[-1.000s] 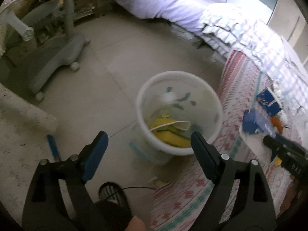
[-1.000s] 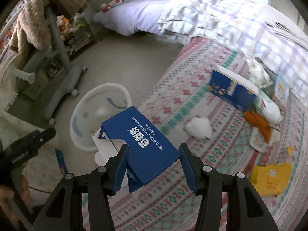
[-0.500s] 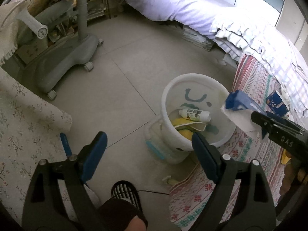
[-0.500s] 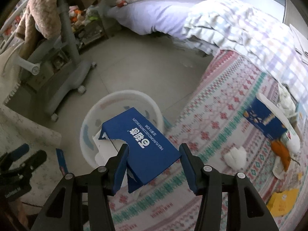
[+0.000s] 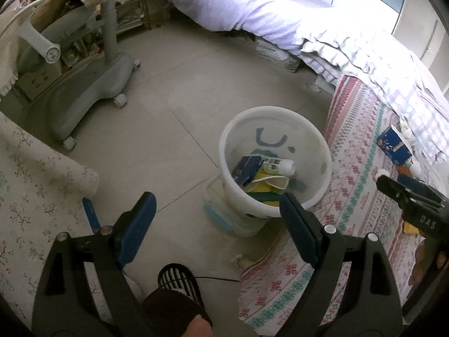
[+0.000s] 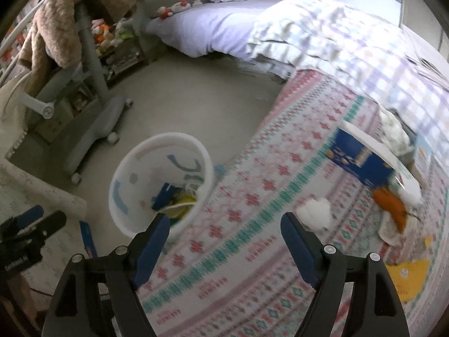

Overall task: Collect trash
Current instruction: 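Carry the blue tissue box to the wastebasket and open the right tool, then grasp the yellow wrapper with the right tool while the left tool grasps the white tissue ball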

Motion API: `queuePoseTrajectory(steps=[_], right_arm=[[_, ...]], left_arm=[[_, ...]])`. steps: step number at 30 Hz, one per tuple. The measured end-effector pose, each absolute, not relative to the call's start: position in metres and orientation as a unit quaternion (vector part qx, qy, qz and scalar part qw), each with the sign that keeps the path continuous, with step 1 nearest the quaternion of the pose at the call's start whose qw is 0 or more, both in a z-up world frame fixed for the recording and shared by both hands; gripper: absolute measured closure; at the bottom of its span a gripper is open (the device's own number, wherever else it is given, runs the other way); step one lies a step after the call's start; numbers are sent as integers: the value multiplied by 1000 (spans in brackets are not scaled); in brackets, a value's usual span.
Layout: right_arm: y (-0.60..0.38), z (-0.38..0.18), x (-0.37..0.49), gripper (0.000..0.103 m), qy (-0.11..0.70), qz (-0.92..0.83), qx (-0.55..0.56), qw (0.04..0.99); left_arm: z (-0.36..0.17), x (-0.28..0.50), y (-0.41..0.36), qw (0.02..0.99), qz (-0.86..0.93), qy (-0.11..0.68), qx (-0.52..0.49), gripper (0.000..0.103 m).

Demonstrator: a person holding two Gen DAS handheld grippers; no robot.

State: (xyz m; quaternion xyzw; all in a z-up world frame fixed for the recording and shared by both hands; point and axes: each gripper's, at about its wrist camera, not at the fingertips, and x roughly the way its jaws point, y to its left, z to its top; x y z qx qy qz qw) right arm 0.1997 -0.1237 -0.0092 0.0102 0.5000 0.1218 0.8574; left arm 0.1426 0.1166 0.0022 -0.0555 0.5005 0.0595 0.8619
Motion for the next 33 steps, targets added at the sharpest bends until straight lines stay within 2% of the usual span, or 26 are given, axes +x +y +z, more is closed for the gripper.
queuePoseTrajectory(steps=[18, 20, 22, 33], right_arm=[[-251, -13, 148, 19, 536, 21, 36, 843], [-264, -14, 142, 19, 538, 15, 35, 842], [-279, -17, 136, 19, 541, 7, 31, 840], [-351, -31, 112, 19, 557, -42, 30, 829]], left_arm=[[3, 127, 49, 860, -14, 509, -32, 13], [0, 125, 41, 858, -19, 512, -27, 6], [-3, 123, 34, 858, -21, 513, -23, 4], [-11, 123, 1, 854, -32, 520, -10, 4]])
